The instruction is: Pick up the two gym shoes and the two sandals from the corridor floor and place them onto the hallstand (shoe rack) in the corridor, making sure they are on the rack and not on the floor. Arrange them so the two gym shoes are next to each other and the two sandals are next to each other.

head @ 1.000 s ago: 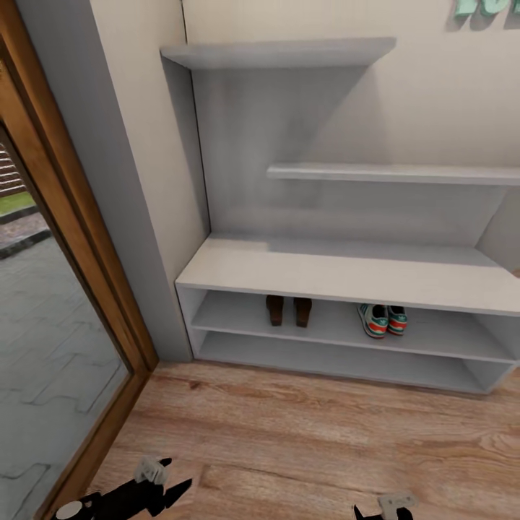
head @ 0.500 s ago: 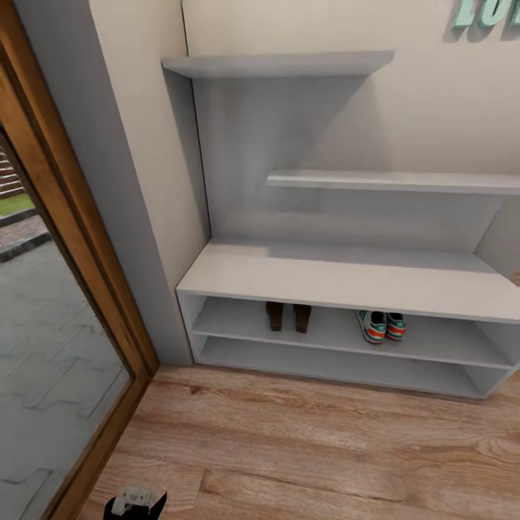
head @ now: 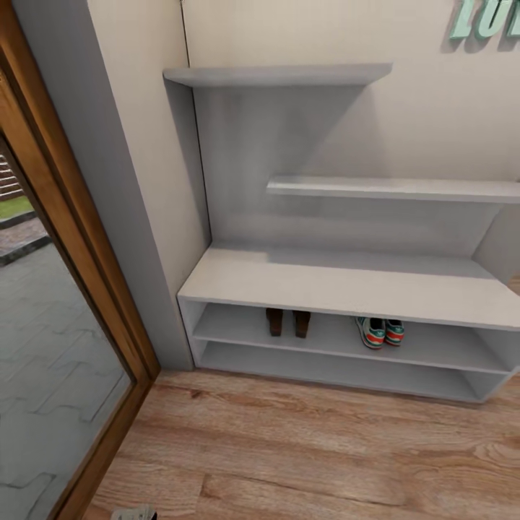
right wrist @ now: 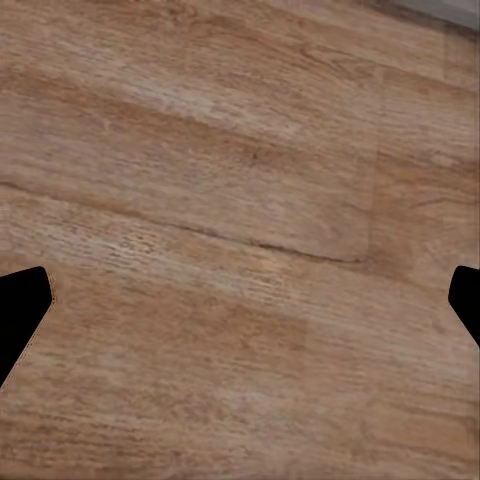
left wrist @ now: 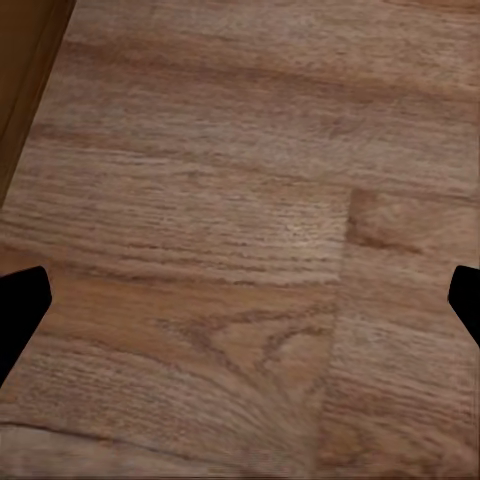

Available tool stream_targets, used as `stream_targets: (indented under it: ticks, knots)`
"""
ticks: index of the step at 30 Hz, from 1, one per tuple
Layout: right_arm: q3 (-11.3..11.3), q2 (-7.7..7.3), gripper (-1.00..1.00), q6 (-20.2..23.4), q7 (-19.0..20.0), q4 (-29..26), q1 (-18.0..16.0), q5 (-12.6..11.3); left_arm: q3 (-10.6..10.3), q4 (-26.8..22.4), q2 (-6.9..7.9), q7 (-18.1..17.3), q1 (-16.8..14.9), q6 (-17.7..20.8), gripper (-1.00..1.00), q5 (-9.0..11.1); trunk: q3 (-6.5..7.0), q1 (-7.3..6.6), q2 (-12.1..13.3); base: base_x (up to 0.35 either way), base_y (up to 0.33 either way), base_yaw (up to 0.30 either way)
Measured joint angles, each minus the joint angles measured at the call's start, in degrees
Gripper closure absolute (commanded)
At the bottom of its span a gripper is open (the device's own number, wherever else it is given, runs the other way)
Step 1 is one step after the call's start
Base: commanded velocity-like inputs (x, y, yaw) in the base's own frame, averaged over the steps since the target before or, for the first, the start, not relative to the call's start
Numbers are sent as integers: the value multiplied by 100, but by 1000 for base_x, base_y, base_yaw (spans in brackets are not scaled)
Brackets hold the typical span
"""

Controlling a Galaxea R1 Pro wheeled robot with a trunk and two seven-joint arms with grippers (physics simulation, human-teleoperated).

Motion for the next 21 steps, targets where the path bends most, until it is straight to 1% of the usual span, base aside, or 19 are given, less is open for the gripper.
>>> stream_targets:
  ticks: [2,7,10,14,21]
  knots:
    - [3,32,-100,6,0,14,-2,-1,1,24,-8,22,0,0,-100,-1,36,-44,80,0,0,0]
    - [7,188,-100,16,-5,73,-1,9,1,53,-17,49,0,1,-100,-7,126,-154,281,0,0,0]
    - [3,248,-100,18,-7,92,-1,11,-3,60,-19,53,0,3,-100,-18,180,-220,401,0,0,0]
    - [3,285,-100,20,-7,104,1,12,-10,64,-21,53,0,15,-100,-34,251,-308,562,0,0,0]
    - [3,307,-100,22,-8,115,0,18,-42,75,-25,49,0,45,-100,-52,377,-461,842,0,0,0]
